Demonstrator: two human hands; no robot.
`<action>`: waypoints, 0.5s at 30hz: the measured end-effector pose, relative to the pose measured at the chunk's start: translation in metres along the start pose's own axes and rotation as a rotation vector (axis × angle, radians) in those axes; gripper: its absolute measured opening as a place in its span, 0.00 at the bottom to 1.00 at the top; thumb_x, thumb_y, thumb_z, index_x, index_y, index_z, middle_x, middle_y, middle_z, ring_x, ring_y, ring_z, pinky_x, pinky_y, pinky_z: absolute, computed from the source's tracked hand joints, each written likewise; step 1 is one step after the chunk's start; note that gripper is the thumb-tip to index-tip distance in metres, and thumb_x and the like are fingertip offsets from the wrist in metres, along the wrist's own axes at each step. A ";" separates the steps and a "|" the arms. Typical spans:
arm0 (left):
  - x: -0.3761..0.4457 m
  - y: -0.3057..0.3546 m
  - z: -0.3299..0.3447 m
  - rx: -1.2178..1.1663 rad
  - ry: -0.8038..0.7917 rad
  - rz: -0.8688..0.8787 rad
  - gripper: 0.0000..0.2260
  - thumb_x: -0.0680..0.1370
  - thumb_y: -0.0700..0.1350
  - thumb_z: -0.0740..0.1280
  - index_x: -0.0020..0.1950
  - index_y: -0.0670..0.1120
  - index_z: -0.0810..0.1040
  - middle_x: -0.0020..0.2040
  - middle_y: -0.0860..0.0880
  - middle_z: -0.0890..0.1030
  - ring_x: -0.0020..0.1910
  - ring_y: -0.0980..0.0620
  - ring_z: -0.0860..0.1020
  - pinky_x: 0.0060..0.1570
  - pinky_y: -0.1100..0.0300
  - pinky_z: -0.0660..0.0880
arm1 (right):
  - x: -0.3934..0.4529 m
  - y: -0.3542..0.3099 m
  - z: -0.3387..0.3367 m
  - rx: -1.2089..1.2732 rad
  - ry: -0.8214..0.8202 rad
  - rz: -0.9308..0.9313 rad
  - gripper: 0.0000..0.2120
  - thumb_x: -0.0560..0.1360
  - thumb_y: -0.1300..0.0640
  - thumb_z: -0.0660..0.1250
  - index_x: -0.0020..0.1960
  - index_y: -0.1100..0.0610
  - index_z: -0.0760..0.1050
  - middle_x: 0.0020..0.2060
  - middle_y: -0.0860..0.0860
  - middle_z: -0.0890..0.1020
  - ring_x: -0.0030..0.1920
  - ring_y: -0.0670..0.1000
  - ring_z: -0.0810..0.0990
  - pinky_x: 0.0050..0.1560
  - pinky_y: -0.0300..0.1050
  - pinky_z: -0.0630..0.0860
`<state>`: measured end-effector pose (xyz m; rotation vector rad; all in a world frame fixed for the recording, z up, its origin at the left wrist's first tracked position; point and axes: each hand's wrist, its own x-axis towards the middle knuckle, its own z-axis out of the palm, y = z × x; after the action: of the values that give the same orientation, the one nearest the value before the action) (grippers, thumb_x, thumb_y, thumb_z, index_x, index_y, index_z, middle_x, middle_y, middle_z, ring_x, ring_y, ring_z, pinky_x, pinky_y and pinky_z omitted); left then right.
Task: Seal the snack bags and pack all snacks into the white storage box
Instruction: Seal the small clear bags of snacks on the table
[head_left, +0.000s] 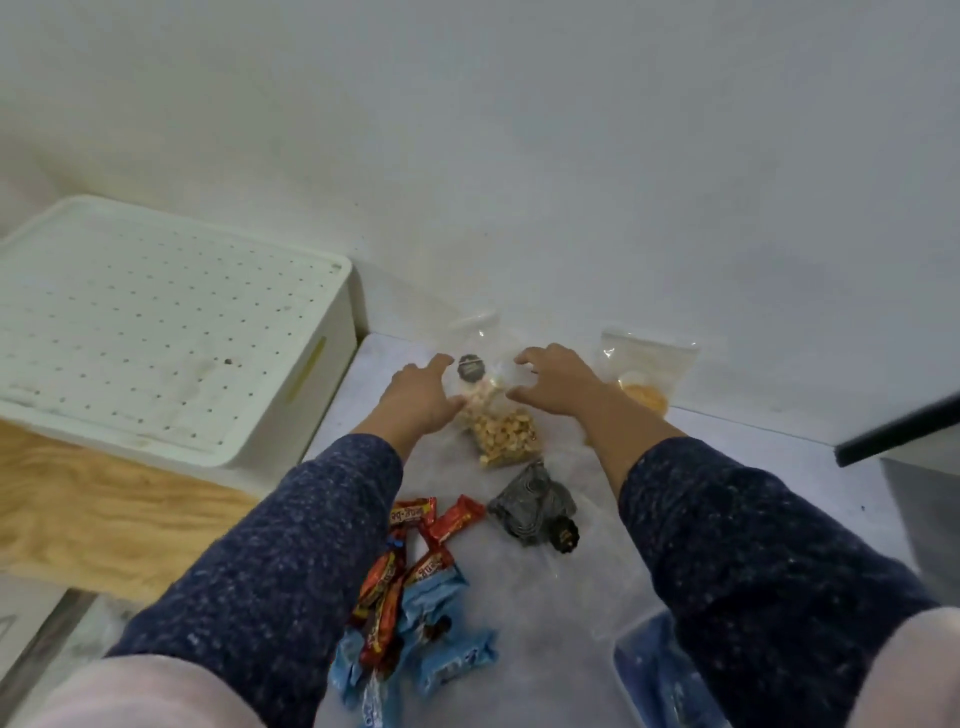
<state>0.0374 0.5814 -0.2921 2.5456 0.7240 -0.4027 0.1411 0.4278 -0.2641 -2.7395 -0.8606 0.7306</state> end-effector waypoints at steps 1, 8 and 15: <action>0.003 0.001 0.004 -0.036 0.011 0.001 0.31 0.75 0.59 0.65 0.75 0.53 0.58 0.62 0.37 0.73 0.62 0.37 0.72 0.59 0.49 0.71 | 0.008 0.001 0.002 0.036 -0.004 -0.005 0.29 0.72 0.46 0.69 0.70 0.54 0.67 0.67 0.58 0.69 0.67 0.58 0.70 0.66 0.48 0.67; 0.012 0.008 0.026 -0.208 0.056 0.022 0.28 0.76 0.52 0.66 0.74 0.53 0.60 0.56 0.37 0.75 0.55 0.38 0.75 0.47 0.57 0.69 | 0.033 0.011 0.019 0.274 -0.037 -0.030 0.20 0.72 0.53 0.71 0.63 0.54 0.74 0.65 0.51 0.74 0.65 0.52 0.72 0.59 0.40 0.67; 0.007 0.018 0.028 -0.304 0.004 0.031 0.25 0.77 0.49 0.66 0.72 0.53 0.62 0.62 0.42 0.76 0.57 0.41 0.75 0.50 0.58 0.70 | 0.019 0.014 0.022 0.512 0.041 0.024 0.12 0.70 0.64 0.70 0.52 0.54 0.78 0.40 0.46 0.73 0.44 0.49 0.73 0.39 0.37 0.70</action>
<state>0.0489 0.5571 -0.3122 2.2687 0.6896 -0.2547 0.1502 0.4279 -0.2952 -2.3008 -0.5373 0.7700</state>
